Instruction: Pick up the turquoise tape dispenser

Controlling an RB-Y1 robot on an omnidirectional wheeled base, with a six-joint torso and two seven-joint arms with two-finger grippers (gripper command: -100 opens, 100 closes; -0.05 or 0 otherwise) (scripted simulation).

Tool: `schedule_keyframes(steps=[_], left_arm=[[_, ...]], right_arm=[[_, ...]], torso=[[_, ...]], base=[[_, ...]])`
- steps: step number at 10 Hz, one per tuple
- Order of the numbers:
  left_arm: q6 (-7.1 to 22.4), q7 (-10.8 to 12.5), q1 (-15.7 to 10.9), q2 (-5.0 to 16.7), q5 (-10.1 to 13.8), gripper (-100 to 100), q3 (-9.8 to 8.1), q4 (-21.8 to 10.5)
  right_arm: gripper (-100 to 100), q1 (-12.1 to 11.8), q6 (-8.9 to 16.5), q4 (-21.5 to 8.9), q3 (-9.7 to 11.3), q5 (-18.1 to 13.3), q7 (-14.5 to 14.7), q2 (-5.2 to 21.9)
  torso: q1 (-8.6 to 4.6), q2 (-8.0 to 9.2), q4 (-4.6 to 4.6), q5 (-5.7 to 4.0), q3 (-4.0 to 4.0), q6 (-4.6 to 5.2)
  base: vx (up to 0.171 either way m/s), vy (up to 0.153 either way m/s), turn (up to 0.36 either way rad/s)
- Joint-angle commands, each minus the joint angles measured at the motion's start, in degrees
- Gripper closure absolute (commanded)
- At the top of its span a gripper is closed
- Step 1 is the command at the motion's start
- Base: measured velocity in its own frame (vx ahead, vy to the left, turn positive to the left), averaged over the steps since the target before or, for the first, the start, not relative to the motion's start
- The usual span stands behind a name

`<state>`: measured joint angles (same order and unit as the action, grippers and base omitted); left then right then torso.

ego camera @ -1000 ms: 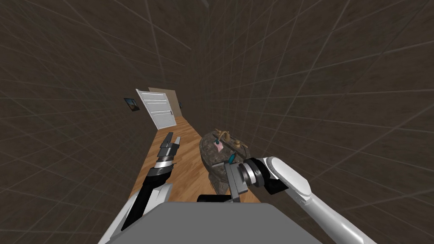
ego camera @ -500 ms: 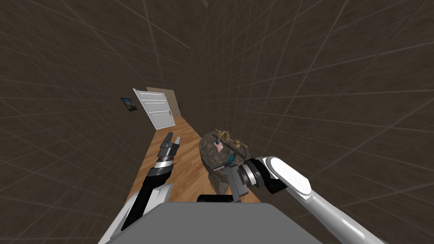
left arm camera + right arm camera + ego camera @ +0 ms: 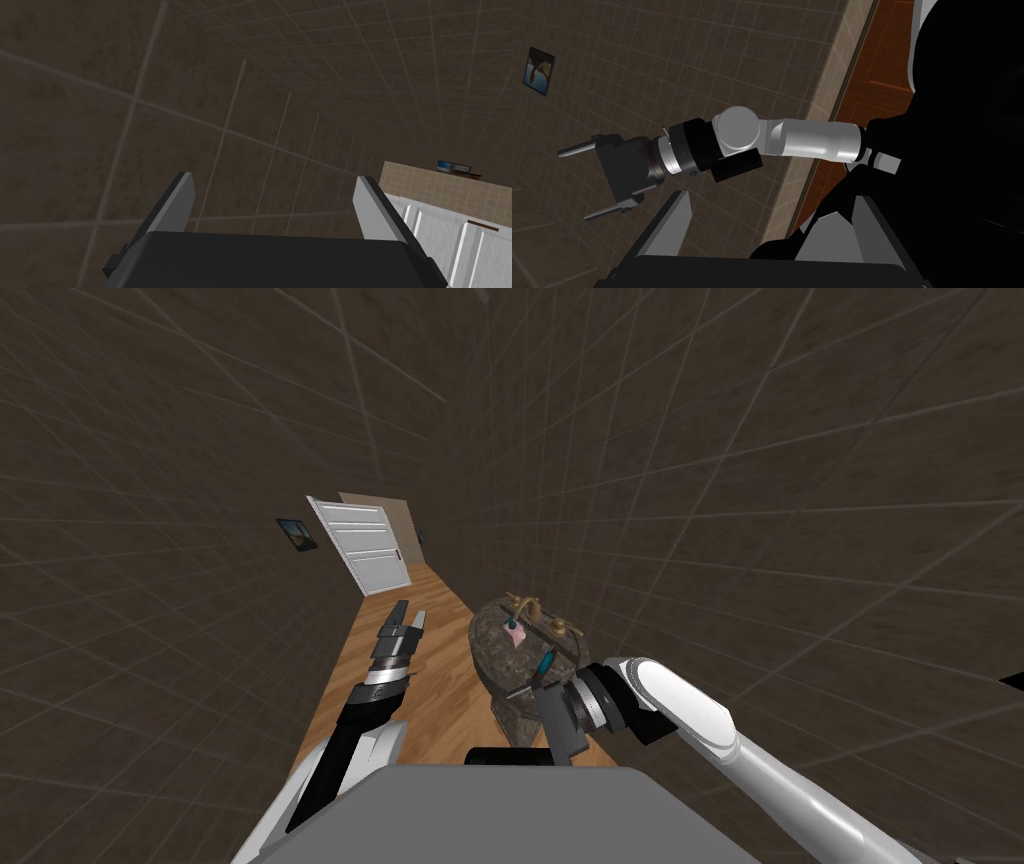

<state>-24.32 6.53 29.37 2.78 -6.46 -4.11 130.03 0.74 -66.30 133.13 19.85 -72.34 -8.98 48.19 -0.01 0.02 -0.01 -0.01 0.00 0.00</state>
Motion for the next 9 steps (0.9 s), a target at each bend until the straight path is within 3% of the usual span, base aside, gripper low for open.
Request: schedule_keyframes(steps=[1,6,7,8,9], left_arm=[[0.0,0.0,0.0,0.0,0.0,0,0.0,0.0],[0.0,0.0,0.0,0.0,0.0,0,0.0,0.0],[0.0,0.0,0.0,0.0,0.0,0,0.0,0.0],[0.0,0.0,0.0,0.0,0.0,0,0.0,0.0],[0.0,0.0,0.0,0.0,0.0,0,0.0,0.0]], right_arm=[[-100,0.1,0.0,-0.1,0.0,0.0,-0.1,0.0],[-100,0.1,0.0,-0.1,0.0,0.0,-0.1,0.0],[-100,2.2,-0.8,-0.2,-2.1,2.2,-2.9,2.3],[-100,2.2,-0.8,-0.2,-2.1,2.2,-3.0,2.3],[-100,3.6,-1.4,-0.4,-3.7,3.8,-5.0,3.8]], torso=[[0.0,0.0,0.0,0.0,0.0,0.0],[-0.02,0.01,0.0,-0.01,0.01,0.0],[-0.01,0.01,0.0,0.0,0.0,0.0],[-0.04,0.03,0.01,0.0,0.02,-0.03],[-0.04,0.03,0.01,-0.01,0.02,-0.01]], base=[[0.0,0.0,0.0],[-0.001,-0.003,0.008],[-0.015,-0.011,0.131],[-0.01,-0.01,0.091],[-0.011,-0.007,0.092]])
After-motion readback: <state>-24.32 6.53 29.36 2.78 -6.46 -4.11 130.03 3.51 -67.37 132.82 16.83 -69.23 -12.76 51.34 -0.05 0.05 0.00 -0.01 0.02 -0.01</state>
